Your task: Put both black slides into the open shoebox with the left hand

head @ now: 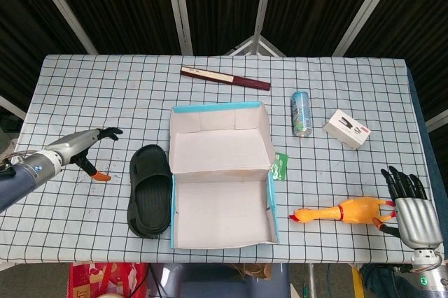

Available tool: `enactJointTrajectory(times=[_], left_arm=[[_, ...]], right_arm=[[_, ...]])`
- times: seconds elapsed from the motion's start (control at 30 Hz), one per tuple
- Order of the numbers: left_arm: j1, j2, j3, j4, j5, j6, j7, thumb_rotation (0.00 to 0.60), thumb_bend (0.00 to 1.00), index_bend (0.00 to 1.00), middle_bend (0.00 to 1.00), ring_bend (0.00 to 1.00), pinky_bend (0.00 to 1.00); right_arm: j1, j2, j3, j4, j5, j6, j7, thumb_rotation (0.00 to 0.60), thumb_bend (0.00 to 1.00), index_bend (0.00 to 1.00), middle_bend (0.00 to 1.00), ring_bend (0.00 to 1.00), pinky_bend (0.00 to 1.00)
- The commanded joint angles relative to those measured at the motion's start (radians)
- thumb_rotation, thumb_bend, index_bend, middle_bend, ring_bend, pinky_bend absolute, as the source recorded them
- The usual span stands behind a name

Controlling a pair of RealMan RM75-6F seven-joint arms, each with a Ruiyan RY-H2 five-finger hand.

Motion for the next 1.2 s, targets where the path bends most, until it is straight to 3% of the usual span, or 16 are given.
enactJointTrajectory(times=[0.03,0.63,1.2], left_arm=[[-0.071,-0.045,0.066,0.027,-0.065,0.005,0.039,0.600,0.07,0.09,0.12,0.00,0.02],[-0.431,-0.265,0.392,0.081,-0.407,0.131,0.207,0.600,0.07,0.08,0.12,0.00,0.03],[-0.544,-0.418,0.458,0.106,-0.566,0.203,0.269,0.600,0.07,0.08,0.12,0.00,0.03]], right_arm=[[0.001,0.000,0.001,-0.001,0.001,-0.001,-0.002,0.600,0.16,0.00,0.05,0.09,0.07],[0.010,-0.005,0.003,0.004,0.017,-0.021,-0.015,0.600,0.16,0.00,0.05,0.09,0.07],[0.013,-0.001,0.004,0.006,0.028,-0.032,-0.010,0.600,0.16,0.00,0.05,0.09,0.07]])
